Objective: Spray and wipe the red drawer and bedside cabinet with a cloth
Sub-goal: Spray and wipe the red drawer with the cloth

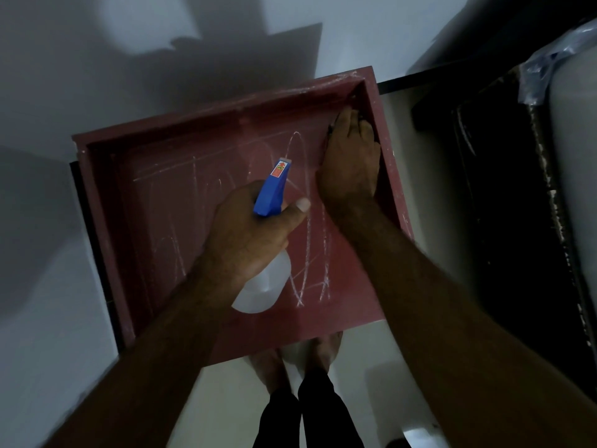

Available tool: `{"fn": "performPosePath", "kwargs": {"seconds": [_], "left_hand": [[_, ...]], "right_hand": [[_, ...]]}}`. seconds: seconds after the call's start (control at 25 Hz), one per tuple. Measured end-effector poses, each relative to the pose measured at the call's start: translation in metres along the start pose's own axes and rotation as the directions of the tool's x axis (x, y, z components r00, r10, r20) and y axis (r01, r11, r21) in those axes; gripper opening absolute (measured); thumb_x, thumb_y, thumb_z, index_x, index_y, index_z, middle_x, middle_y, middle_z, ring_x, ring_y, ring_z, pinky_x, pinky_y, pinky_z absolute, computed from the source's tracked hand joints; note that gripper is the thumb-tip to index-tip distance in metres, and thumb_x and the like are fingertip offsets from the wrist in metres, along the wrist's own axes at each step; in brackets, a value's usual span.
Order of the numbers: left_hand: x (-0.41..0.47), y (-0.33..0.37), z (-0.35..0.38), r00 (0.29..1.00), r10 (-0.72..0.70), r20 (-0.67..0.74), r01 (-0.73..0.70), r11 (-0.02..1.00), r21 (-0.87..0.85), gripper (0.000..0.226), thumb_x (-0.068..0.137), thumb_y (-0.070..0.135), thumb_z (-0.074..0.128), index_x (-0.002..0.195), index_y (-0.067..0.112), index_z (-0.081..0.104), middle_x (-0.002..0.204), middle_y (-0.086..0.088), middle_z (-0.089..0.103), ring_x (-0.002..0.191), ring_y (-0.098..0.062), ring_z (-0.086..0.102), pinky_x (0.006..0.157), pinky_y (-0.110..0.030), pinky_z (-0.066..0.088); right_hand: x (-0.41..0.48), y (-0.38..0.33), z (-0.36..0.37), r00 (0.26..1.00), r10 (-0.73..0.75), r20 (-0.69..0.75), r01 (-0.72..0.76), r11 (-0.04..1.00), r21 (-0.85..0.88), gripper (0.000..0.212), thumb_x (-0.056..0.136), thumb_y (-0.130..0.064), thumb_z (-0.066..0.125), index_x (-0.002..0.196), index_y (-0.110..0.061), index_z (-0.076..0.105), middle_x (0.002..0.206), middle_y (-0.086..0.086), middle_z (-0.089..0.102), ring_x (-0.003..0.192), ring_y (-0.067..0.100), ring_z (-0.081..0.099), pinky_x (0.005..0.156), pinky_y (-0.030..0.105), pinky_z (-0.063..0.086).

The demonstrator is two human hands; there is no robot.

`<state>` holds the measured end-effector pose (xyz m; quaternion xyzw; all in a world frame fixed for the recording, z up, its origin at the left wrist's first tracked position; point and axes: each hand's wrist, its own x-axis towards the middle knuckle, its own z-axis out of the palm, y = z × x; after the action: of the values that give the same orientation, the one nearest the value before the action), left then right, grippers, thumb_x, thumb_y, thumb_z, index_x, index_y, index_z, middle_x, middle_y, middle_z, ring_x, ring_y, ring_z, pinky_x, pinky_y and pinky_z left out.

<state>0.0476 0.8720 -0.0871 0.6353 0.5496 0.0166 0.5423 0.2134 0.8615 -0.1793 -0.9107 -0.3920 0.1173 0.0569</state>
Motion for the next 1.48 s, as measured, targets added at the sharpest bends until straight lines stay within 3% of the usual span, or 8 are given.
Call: {"fn": "performPosePath", "kwargs": {"seconds": [0.2, 0.44, 0.68, 0.84, 0.92, 1.12, 1.36, 1.48], "left_hand": [[0.003, -0.003, -0.005, 0.999, 0.033, 0.03, -0.035, 0.998, 0.054, 0.052, 0.092, 0.052, 0.065, 0.089, 0.0, 0.061, 0.081, -0.021, 0.068, 0.08, -0.034, 0.067, 0.078, -0.04, 0.055], [0.0, -0.008, -0.004, 1.0, 0.009, 0.026, -0.009, 1.0, 0.0, 0.048, 0.091, 0.049, 0.069, 0.084, 0.003, 0.058, 0.073, -0.016, 0.067, 0.072, -0.029, 0.069, 0.07, -0.033, 0.054], [-0.006, -0.008, 0.003, 1.0, 0.001, 0.015, 0.0, 1.0, -0.03, 0.038, 0.089, 0.048, 0.072, 0.082, 0.013, 0.057, 0.069, -0.009, 0.068, 0.06, -0.012, 0.067, 0.055, -0.012, 0.046], [-0.008, -0.009, -0.001, 0.999, 0.029, 0.018, -0.028, 0.999, -0.04, 0.039, 0.091, 0.046, 0.071, 0.079, 0.012, 0.055, 0.073, -0.018, 0.067, 0.072, -0.029, 0.069, 0.064, -0.025, 0.049], [-0.008, -0.011, -0.003, 0.999, 0.038, 0.021, -0.037, 0.999, -0.035, 0.042, 0.092, 0.045, 0.069, 0.081, 0.006, 0.056, 0.076, -0.023, 0.066, 0.076, -0.037, 0.067, 0.073, -0.036, 0.053], [-0.012, -0.016, -0.006, 0.999, 0.05, 0.019, -0.049, 0.997, -0.062, 0.045, 0.092, 0.044, 0.071, 0.083, 0.002, 0.057, 0.072, -0.02, 0.066, 0.072, -0.034, 0.068, 0.071, -0.036, 0.055], [-0.02, -0.021, -0.003, 0.999, 0.036, 0.014, -0.035, 0.998, -0.055, 0.039, 0.092, 0.044, 0.071, 0.078, 0.011, 0.056, 0.069, -0.017, 0.066, 0.071, -0.032, 0.069, 0.067, -0.028, 0.051], [-0.025, -0.022, -0.002, 0.999, 0.036, 0.009, -0.036, 0.997, -0.064, 0.037, 0.091, 0.044, 0.072, 0.074, 0.018, 0.053, 0.066, -0.013, 0.066, 0.071, -0.031, 0.069, 0.065, -0.025, 0.049]], "right_hand": [[0.021, -0.007, -0.002, 1.0, -0.005, -0.003, 0.005, 1.0, 0.024, 0.084, 0.093, -0.015, 0.069, 0.162, -0.005, 0.023, 0.162, 0.015, 0.039, 0.148, 0.033, 0.036, 0.12, 0.047, 0.035], [0.019, -0.005, -0.005, 0.998, -0.06, -0.002, 0.06, 0.995, 0.078, 0.073, 0.095, -0.011, 0.063, 0.16, -0.011, 0.03, 0.157, 0.012, 0.046, 0.146, 0.032, 0.039, 0.117, 0.045, 0.036], [-0.001, -0.005, -0.013, 0.956, -0.294, 0.004, 0.289, 0.941, 0.175, 0.077, 0.081, 0.011, 0.066, 0.153, -0.006, 0.045, 0.146, 0.016, 0.057, 0.135, 0.036, 0.052, 0.109, 0.047, 0.044], [0.003, 0.001, -0.005, 0.996, -0.088, 0.029, 0.082, 0.983, 0.165, 0.074, 0.094, -0.007, 0.061, 0.161, -0.018, 0.031, 0.156, 0.01, 0.046, 0.141, 0.033, 0.045, 0.115, 0.045, 0.041], [-0.004, -0.002, -0.003, 0.999, -0.041, 0.023, 0.037, 0.984, 0.176, 0.077, 0.092, -0.004, 0.063, 0.161, -0.016, 0.031, 0.158, 0.012, 0.044, 0.143, 0.033, 0.042, 0.115, 0.043, 0.036], [-0.026, 0.012, -0.002, 0.968, -0.246, 0.046, 0.236, 0.959, 0.154, 0.082, 0.082, 0.007, 0.067, 0.157, -0.014, 0.04, 0.156, 0.012, 0.049, 0.142, 0.032, 0.045, 0.113, 0.047, 0.041], [-0.049, 0.021, 0.008, 0.996, -0.069, 0.057, 0.058, 0.983, 0.176, 0.087, 0.084, -0.003, 0.072, 0.16, -0.022, 0.034, 0.16, 0.01, 0.044, 0.141, 0.036, 0.045, 0.112, 0.049, 0.04], [-0.069, 0.025, 0.011, 0.975, -0.22, 0.03, 0.21, 0.958, 0.194, 0.087, 0.08, 0.007, 0.069, 0.158, -0.017, 0.04, 0.154, 0.012, 0.051, 0.14, 0.035, 0.048, 0.111, 0.051, 0.043]]}}
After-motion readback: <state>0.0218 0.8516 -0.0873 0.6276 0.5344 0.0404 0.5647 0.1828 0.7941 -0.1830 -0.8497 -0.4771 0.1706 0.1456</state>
